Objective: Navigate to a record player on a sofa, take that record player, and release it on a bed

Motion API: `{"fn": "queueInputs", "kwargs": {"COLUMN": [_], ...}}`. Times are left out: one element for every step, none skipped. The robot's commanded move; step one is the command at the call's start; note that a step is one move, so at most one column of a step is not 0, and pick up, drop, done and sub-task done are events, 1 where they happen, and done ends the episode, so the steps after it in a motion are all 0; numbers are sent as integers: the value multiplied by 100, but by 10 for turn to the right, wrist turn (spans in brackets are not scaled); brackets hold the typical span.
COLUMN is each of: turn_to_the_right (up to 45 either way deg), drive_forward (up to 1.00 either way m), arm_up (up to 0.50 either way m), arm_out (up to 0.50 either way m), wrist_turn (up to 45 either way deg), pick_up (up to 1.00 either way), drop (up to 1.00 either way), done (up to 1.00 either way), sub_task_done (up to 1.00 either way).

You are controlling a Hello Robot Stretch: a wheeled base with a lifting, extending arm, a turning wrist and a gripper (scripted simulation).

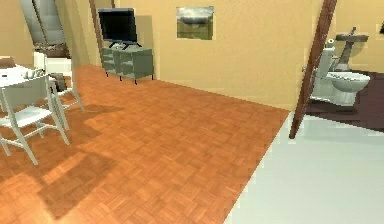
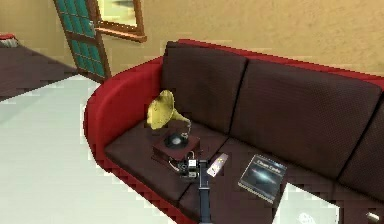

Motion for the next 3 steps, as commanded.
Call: {"fn": "queueInputs", "kwargs": {"turn_to_the_right": [0,0,0], "drive_forward": [0,0,0], "arm_up": [10,46,0], "arm_out": [0,0,0], "wrist_turn": [0,0,-450], "pick_up": [0,0,0], "drop": [0,0,0], "done": [0,0,0], "sub_task_done": [0,0,0]}}
